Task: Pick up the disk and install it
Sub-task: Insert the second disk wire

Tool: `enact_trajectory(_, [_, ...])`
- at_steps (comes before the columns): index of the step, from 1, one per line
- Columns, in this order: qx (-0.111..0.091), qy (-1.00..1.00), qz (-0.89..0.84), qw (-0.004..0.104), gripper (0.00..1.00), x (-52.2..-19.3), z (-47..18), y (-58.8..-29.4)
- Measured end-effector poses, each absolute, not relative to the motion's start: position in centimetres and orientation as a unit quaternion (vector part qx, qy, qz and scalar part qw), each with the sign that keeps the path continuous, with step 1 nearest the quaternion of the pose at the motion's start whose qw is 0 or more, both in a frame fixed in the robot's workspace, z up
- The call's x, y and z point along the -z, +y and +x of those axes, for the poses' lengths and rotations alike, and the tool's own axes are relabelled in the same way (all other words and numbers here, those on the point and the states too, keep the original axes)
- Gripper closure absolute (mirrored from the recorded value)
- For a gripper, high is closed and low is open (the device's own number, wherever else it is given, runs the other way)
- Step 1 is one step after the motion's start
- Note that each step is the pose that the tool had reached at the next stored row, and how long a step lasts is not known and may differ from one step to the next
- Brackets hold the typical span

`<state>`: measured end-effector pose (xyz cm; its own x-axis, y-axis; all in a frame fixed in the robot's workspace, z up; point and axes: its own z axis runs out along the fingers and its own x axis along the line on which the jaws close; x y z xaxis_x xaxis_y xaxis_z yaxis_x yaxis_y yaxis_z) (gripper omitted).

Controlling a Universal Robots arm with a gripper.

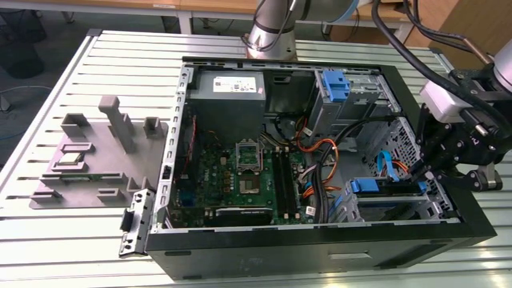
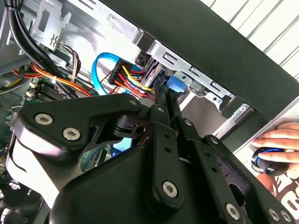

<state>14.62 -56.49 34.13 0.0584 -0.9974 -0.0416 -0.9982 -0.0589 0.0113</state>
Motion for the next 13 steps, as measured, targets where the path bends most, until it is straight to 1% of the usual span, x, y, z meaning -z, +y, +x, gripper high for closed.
enact_trajectory(13, [-0.019, 0.686, -0.727, 0.01, 0.84, -33.92, 14.62, -56.51])
